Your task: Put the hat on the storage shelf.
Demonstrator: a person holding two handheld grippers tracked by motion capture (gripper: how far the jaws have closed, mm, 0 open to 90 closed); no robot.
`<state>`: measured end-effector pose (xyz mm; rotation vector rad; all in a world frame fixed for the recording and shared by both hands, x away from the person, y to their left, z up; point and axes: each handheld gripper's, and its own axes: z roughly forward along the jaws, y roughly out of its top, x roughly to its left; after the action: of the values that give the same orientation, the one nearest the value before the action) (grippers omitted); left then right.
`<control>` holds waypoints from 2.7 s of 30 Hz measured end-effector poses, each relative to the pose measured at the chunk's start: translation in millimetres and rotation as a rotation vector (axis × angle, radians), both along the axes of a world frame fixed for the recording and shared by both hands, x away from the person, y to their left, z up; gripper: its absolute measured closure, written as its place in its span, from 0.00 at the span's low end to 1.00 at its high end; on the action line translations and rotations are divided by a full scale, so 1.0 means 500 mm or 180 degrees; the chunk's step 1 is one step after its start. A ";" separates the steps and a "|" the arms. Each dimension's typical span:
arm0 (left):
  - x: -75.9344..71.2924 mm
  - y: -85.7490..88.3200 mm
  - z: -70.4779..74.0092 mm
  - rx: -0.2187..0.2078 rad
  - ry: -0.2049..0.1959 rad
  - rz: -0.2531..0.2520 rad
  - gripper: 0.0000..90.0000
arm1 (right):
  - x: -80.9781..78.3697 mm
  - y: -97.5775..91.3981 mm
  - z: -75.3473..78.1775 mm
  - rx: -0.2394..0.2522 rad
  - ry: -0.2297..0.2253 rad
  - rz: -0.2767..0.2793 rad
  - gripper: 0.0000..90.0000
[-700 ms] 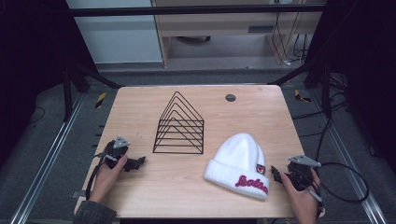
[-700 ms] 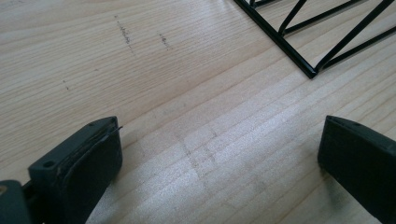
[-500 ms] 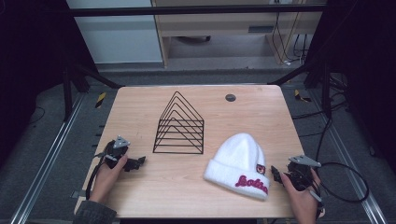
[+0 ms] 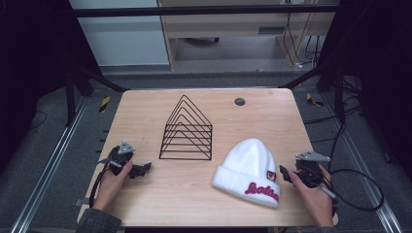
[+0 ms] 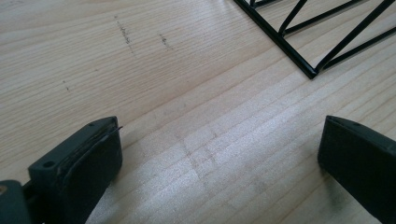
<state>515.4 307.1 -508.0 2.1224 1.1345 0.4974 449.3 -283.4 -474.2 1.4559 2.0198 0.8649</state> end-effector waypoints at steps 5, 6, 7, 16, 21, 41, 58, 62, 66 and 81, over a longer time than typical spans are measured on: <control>0.000 0.000 0.000 0.0000 0.0003 -0.0003 0.00 | 0.049 0.033 0.060 -0.0132 -0.0083 0.0293 0.38; 0.000 0.000 0.000 0.0000 0.0000 0.0001 0.00 | 0.049 0.033 0.060 -0.0132 -0.0083 0.0293 0.38; 0.000 0.000 0.000 0.0002 0.0001 0.0000 0.00 | 0.061 0.040 0.070 -0.0160 -0.0065 0.0362 0.38; 0.001 0.000 0.000 0.0003 0.0007 -0.0004 0.00 | 0.164 0.096 0.097 -0.0306 0.0215 0.0564 0.27; 0.001 0.000 0.000 0.0000 -0.0001 -0.0004 0.00 | 0.189 0.114 0.096 -0.0332 0.0318 0.0661 0.32; 0.001 0.000 0.000 0.0000 0.0003 -0.0011 0.00 | 0.257 0.145 0.054 -0.0204 0.0595 0.0790 0.56; 0.001 0.000 0.000 -0.0005 0.0002 -0.0009 0.00 | 0.253 0.166 0.012 -0.0371 0.0905 0.0812 0.72; 0.001 0.000 0.000 -0.0003 0.0004 -0.0011 0.00 | 0.251 0.168 0.009 -0.0378 0.0943 0.0831 0.84; 0.001 0.001 0.000 0.0006 0.0007 -0.0014 0.00 | 0.245 0.167 0.012 -0.0367 0.0863 0.0899 0.92; 0.001 0.000 0.000 0.0001 0.0002 -0.0013 0.00 | 0.116 0.172 0.179 -0.0006 -0.0137 0.1208 0.93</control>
<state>515.9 307.3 -507.9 2.1248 1.1301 0.4952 507.1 -197.5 -384.7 1.0555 2.3015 1.0328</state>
